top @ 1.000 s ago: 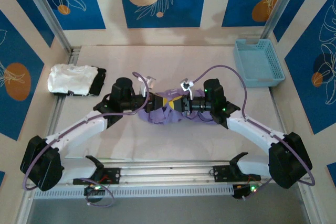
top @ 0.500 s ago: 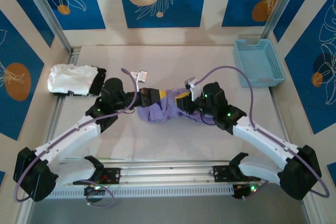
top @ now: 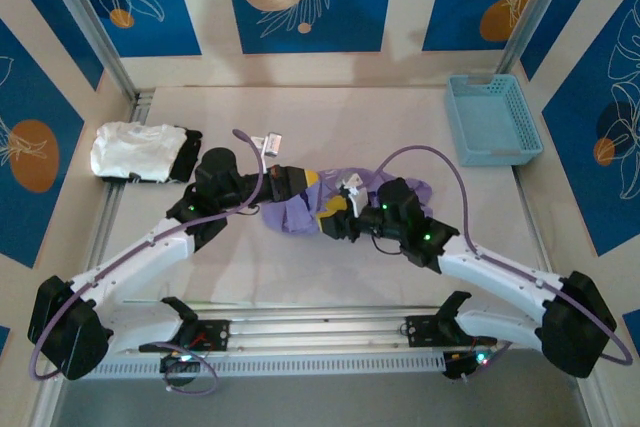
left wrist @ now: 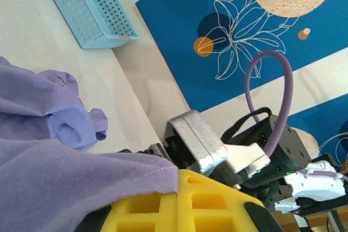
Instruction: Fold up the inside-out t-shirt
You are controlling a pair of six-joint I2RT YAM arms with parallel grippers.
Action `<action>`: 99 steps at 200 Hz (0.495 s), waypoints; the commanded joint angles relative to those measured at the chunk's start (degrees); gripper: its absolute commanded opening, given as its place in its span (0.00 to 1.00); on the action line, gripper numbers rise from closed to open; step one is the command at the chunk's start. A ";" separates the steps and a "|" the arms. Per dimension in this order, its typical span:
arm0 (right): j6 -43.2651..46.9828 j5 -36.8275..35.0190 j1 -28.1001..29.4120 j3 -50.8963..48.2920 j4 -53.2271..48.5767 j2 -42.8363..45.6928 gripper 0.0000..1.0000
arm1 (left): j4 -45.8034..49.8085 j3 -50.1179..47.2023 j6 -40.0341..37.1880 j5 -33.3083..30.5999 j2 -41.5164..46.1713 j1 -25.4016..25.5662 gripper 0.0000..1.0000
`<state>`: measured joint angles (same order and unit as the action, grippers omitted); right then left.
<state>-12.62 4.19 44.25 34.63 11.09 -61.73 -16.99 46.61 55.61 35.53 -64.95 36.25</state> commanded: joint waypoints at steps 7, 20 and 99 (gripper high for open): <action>-0.57 -2.48 0.25 4.93 4.03 -3.52 0.40 | -0.99 -0.06 -0.48 -0.42 0.83 0.50 0.00; -0.65 -1.74 0.08 5.14 4.31 -3.96 0.22 | 0.13 -0.03 -1.47 -1.18 1.20 0.40 0.00; -7.03 20.02 -8.34 -2.57 11.49 2.56 0.00 | 3.50 -1.66 -7.37 -2.56 -0.04 -4.78 0.32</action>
<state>-16.43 15.20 38.15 33.89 18.00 -60.88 -13.65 45.74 50.89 31.88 -64.25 32.58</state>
